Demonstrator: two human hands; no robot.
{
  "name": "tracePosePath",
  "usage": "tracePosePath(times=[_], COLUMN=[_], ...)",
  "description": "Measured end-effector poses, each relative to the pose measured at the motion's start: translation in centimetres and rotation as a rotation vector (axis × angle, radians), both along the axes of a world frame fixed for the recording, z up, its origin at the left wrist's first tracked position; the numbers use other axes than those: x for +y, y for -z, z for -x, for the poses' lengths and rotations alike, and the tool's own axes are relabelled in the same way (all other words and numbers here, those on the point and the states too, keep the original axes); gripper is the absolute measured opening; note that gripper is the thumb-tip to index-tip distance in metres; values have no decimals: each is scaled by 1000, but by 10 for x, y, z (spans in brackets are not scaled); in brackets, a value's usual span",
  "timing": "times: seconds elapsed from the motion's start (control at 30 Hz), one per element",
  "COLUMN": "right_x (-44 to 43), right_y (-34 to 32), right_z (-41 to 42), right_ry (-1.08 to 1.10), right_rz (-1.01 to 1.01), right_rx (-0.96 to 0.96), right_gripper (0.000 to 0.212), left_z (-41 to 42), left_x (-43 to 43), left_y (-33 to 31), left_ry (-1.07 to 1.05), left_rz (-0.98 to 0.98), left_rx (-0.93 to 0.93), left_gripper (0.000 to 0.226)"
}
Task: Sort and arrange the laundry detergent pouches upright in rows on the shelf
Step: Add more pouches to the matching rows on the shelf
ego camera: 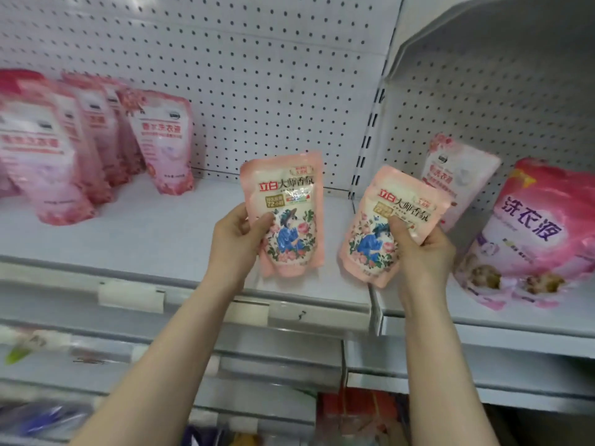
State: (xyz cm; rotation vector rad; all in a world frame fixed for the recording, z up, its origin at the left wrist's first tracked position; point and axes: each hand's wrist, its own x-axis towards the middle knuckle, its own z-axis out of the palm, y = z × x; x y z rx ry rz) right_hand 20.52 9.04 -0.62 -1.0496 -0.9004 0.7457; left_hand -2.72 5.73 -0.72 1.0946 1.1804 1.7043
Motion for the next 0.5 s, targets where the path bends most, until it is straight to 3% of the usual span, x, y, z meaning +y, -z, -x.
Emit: tracePosePath(times=[0.5], right_x=[-97], right_y=[8], right_z=[245], right_ry=[-382], right_rz=[81], right_rx=[66], right_gripper=[16], left_z=[220], left_x=[-153], left_y=[45], left_ry=[-303], left_rz=[101], left_rx=[-36], left_gripper=[16])
